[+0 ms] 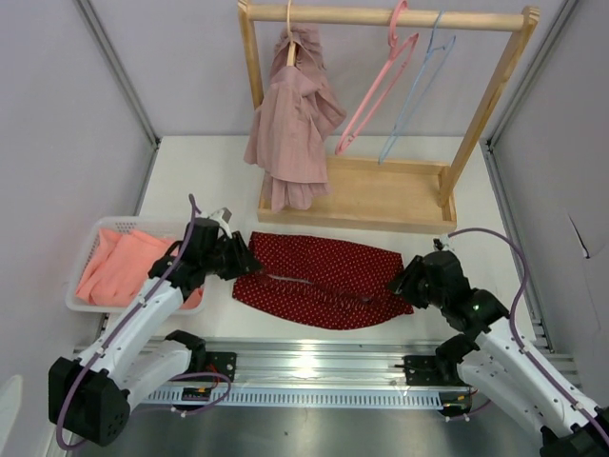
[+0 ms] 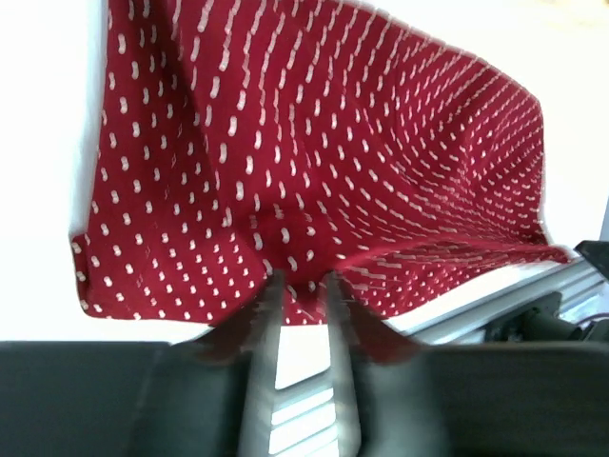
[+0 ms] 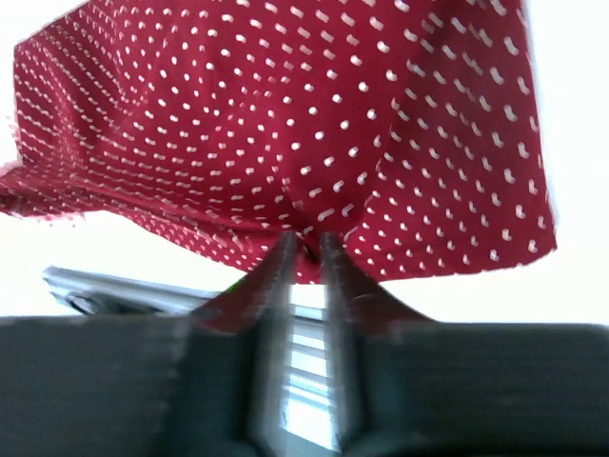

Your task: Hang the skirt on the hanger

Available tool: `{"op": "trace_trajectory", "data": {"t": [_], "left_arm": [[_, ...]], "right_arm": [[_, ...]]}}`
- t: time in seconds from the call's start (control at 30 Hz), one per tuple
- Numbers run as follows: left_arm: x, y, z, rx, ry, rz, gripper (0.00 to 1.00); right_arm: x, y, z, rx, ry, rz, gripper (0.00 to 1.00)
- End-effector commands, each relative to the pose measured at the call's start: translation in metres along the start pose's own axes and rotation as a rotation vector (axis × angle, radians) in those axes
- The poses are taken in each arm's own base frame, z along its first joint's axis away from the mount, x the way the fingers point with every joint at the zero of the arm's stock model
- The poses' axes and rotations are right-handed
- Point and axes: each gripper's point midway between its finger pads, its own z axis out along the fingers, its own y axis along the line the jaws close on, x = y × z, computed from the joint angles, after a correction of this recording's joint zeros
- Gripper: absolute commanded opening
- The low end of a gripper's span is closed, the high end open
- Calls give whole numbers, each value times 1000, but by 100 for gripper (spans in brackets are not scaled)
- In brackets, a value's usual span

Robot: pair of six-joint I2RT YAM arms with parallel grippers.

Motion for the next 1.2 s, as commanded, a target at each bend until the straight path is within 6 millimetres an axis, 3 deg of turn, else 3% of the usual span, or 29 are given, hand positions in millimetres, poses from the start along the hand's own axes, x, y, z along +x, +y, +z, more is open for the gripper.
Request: {"op": "trace_trajectory", "data": {"t": [0.0, 0.13, 0.23, 0.33, 0.43, 0.47, 0.5, 0.6, 0.63, 0.67, 0.73, 0.83, 0.87, 0.9, 0.93, 0.97, 1.0, 1.03, 1.07, 1.1, 1.17], "left_arm": [[11, -4, 0, 30, 7, -28, 47], [5, -8, -12, 34, -30, 13, 58], [-10, -20, -26, 55, -69, 66, 58], [-32, -47, -44, 125, -112, 144, 56], [-74, -94, -83, 210, -251, 249, 55], [-76, -108, -88, 233, -261, 281, 54], [-100, -140, -121, 292, -356, 333, 55], [-113, -177, -134, 299, -410, 423, 55], [-139, -206, -168, 347, -527, 437, 55], [-135, -224, -162, 377, -510, 474, 55], [-158, -256, -192, 419, -620, 515, 55], [-186, -292, -202, 462, -736, 585, 56], [-200, -316, -228, 539, -825, 601, 56], [-206, -326, -208, 521, -819, 647, 57], [-212, -334, -202, 521, -830, 664, 57], [-228, -350, -226, 546, -898, 661, 57], [-232, -359, -187, 510, -854, 701, 57], [-239, -372, -193, 531, -876, 716, 58], [-242, -378, -179, 521, -862, 730, 58], [-248, -386, -181, 525, -870, 749, 58], [-256, -401, -147, 507, -841, 768, 58]], "right_arm": [[-10, -5, 0, 28, -86, 113, 46], [-17, 6, -3, 12, -93, 79, 57], [-27, 15, -6, 10, -110, 52, 60], [-41, 25, -10, 6, -145, 30, 61], [-60, 44, -15, -14, -173, -8, 61], [-69, 53, -19, -30, -184, -11, 61], [-72, 56, -19, -36, -187, -29, 60], [-84, 66, -21, -56, -198, -44, 58], [-87, 67, -21, -57, -199, -46, 58], [-92, 66, -22, -57, -207, -38, 57], [-95, 71, -26, -78, -201, -47, 57], [-96, 71, -26, -89, -193, -53, 57], [-96, 70, -26, -87, -190, -51, 57], [-94, 70, -25, -93, -183, -53, 57], [-93, 69, -24, -90, -177, -53, 57], [-92, 69, -24, -92, -178, -52, 57], [-93, 68, -24, -90, -180, -51, 57], [-92, 68, -24, -91, -179, -51, 57], [-92, 67, -24, -90, -180, -52, 57], [-92, 68, -24, -95, -180, -52, 57], [-87, 70, -24, -113, -155, -55, 56]]}}
